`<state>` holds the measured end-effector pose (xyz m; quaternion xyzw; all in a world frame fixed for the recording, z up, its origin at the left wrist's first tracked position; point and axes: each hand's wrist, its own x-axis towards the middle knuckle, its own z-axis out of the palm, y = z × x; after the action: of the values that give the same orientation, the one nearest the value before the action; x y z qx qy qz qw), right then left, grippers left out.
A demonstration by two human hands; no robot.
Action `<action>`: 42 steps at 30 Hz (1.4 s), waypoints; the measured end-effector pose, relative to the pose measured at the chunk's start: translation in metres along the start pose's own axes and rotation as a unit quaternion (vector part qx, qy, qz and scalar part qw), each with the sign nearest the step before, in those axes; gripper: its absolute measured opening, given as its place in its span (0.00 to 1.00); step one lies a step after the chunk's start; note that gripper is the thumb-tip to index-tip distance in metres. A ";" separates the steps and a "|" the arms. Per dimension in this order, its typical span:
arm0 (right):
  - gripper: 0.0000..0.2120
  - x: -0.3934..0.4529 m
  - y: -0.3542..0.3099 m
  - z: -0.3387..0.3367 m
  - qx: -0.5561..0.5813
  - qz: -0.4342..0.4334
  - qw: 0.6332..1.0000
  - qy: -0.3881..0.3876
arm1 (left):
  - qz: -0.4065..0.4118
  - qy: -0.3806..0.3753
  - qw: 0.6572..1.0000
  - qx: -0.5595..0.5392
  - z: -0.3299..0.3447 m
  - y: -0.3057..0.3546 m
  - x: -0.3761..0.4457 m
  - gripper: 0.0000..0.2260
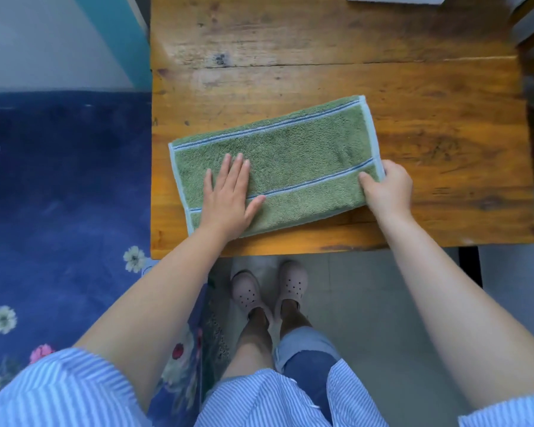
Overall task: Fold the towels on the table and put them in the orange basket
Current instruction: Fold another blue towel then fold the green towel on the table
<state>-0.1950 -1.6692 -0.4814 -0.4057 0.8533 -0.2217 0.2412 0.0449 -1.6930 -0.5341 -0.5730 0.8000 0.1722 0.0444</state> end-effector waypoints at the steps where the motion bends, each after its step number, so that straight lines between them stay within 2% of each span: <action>1: 0.08 0.000 -0.004 -0.004 -0.010 -0.030 0.999 0.012 | -0.007 -0.005 1.000 0.012 0.001 0.001 0.003 0.31; 4: 0.08 -0.011 -0.026 -0.012 -0.004 -0.120 0.993 0.020 | -0.022 -0.026 0.999 0.033 0.003 0.002 0.007 0.30; 6: 0.07 -0.028 -0.042 -0.010 0.012 -0.168 0.986 0.002 | -0.008 -0.039 0.999 -0.002 -0.002 -0.002 0.009 0.28; 9: 0.05 -0.053 -0.063 0.004 0.047 -0.229 0.971 -0.048 | -0.012 -0.024 0.978 -0.208 -0.024 -0.018 0.010 0.24; 11: 0.07 -0.066 -0.074 0.017 0.116 -0.215 0.965 -0.092 | -0.088 0.009 0.920 -0.382 -0.041 -0.030 0.012 0.21; 12: 0.09 -0.073 -0.079 0.025 0.152 -0.197 0.962 -0.115 | -0.140 0.004 0.868 -0.477 -0.051 -0.035 0.012 0.19; 13: 0.09 -0.079 -0.083 0.033 0.175 -0.185 0.957 -0.136 | -0.186 -0.017 0.798 -0.573 -0.060 -0.040 0.013 0.20; 14: 0.10 -0.087 -0.087 0.043 0.188 -0.179 0.953 -0.157 | -0.212 -0.034 0.731 -0.647 -0.067 -0.048 0.013 0.21; 15: 0.11 -0.093 -0.088 0.051 0.195 -0.177 0.949 -0.175 | -0.221 -0.049 0.681 -0.697 -0.072 -0.055 0.014 0.22; 16: 0.11 -0.098 -0.089 0.059 0.199 -0.175 0.945 -0.190 | -0.212 -0.063 0.655 -0.723 -0.075 -0.062 0.014 0.24; 18: 0.13 -0.107 -0.091 0.075 0.202 -0.163 0.944 -0.204 | -0.184 -0.084 0.640 -0.741 -0.077 -0.074 0.015 0.26; 20: 0.15 -0.112 -0.091 0.087 0.201 -0.137 0.950 -0.198 | -0.178 -0.089 0.649 -0.734 -0.077 -0.077 0.015 0.22; 21: 0.16 -0.114 -0.091 0.093 0.203 -0.121 0.952 -0.194 | -0.177 -0.087 0.667 -0.719 -0.077 -0.076 0.016 0.16; 23: 0.17 -0.118 -0.094 0.103 0.218 -0.097 0.952 -0.192 | -0.183 -0.071 0.725 -0.660 -0.075 -0.076 0.019 0.03; 25: 0.18 -0.122 -0.096 0.108 0.231 -0.093 0.950 -0.186 | -0.201 -0.042 0.771 -0.603 -0.074 -0.076 0.024 0.06; 27: 0.19 -0.129 -0.096 0.111 0.226 -0.108 0.952 -0.178 | -0.217 -0.016 0.781 -0.586 -0.076 -0.078 0.028 0.09; 30: 0.22 -0.143 -0.099 0.116 0.208 -0.148 0.950 -0.179 | -0.210 -0.017 0.798 -0.565 -0.078 -0.083 0.033 0.10; 34: 0.25 -0.150 -0.099 0.124 0.170 -0.164 0.941 -0.243 | -0.222 0.011 0.853 -0.472 -0.068 -0.094 0.034 0.07; 37: 0.25 -0.148 -0.091 0.120 0.143 -0.180 0.931 -0.283 | -0.254 0.046 0.884 -0.390 -0.062 -0.100 0.035 0.14; 39: 0.23 -0.141 -0.088 0.109 0.157 -0.189 0.937 -0.249 | -0.260 0.075 0.898 -0.347 -0.060 -0.100 0.030 0.17; 42: 0.19 -0.116 -0.087 0.095 0.127 -0.231 0.954 -0.145 | -0.223 0.149 0.917 -0.296 -0.057 -0.090 0.011 0.18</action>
<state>-0.0236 -1.6439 -0.4793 -0.5858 0.6568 -0.3165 0.3540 0.1323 -1.7473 -0.5042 -0.7423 0.5618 0.2993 -0.2093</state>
